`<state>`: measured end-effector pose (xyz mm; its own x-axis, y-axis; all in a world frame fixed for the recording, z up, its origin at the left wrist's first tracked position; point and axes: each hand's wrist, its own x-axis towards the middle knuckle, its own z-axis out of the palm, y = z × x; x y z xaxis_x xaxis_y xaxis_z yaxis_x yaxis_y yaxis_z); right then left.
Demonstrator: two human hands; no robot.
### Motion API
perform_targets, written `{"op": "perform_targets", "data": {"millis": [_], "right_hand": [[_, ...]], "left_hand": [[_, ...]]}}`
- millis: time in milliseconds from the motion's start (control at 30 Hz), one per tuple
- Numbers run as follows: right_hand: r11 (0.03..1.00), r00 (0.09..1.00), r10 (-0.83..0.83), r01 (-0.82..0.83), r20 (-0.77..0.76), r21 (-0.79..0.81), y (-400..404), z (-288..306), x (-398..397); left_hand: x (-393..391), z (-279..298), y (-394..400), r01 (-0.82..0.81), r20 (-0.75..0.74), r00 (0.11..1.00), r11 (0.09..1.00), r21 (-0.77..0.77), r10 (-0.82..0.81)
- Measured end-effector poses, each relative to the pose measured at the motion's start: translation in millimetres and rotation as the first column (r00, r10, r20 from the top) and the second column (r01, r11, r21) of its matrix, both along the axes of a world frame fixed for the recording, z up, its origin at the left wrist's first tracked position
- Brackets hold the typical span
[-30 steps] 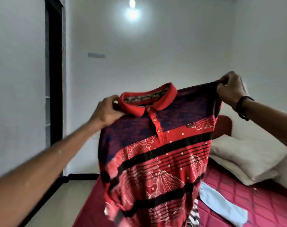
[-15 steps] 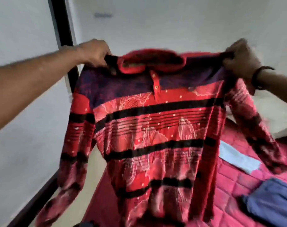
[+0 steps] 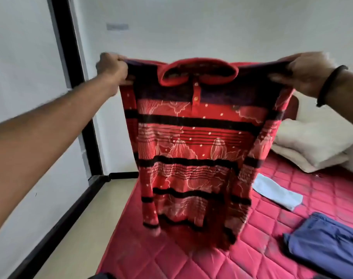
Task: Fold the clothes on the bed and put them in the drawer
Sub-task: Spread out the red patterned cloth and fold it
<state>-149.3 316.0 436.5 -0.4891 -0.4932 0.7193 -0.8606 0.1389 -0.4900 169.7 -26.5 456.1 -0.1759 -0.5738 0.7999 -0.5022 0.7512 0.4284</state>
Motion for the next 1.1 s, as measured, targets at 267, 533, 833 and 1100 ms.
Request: {"op": "perform_targets", "data": {"millis": [267,533,833,1100], "right_hand": [[0.925,0.883,-0.379,0.371,-0.276,-0.081,56,-12,18],[0.952,0.928,-0.303,0.287,0.218,0.105,49,-12,-45],[0.965,0.900,-0.234,0.260,0.368,-0.022,41,-47,-80],[0.988,0.886,-0.126,0.154,0.445,-0.028,52,-70,-88]], "left_hand": [[-13,39,58,0.179,0.206,0.976,0.806,-0.564,-0.073],[-47,37,59,0.242,0.476,0.846,0.968,0.059,-0.240],[-37,-30,39,0.532,0.246,0.356,0.412,0.740,-0.902],[-25,-80,16,0.466,0.210,0.284,0.326,0.823,-0.936]]}}
